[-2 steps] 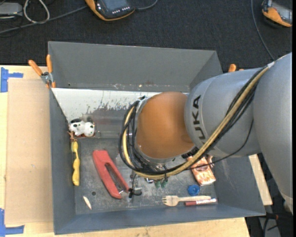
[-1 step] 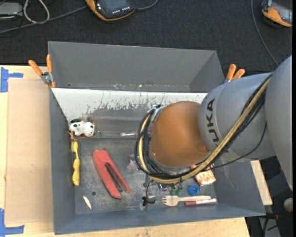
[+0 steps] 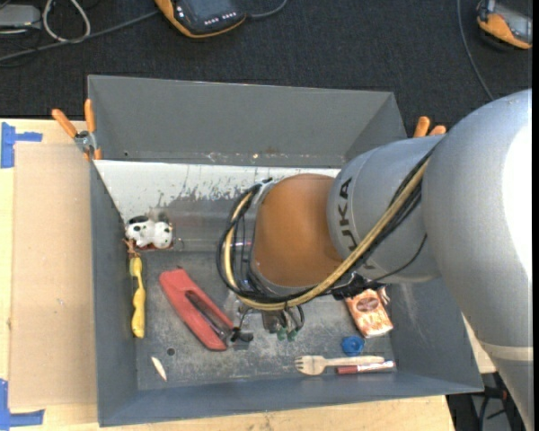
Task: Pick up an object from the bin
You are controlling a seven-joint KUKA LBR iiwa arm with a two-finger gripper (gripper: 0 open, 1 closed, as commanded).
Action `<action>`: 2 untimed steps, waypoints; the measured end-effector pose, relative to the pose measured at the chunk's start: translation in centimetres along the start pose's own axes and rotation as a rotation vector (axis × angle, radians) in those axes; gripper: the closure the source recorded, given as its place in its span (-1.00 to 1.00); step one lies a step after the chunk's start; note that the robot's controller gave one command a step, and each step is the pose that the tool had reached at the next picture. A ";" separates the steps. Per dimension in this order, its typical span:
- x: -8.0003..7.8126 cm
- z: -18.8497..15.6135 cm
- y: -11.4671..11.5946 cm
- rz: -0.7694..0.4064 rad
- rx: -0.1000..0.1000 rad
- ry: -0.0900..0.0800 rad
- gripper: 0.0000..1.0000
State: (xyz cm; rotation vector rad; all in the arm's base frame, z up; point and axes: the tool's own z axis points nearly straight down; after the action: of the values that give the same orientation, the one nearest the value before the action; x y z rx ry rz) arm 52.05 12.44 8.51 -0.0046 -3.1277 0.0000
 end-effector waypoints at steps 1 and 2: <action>0.0 0.0 0.0 0.001 0.000 0.000 1.00; 0.2 -7.7 0.3 -0.018 0.001 0.005 1.00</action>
Offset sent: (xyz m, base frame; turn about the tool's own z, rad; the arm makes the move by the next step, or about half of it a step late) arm 0.0006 0.0043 0.1024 -0.0272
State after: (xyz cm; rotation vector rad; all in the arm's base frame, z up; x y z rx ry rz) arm 51.99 12.70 16.24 0.0240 -3.1228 0.0009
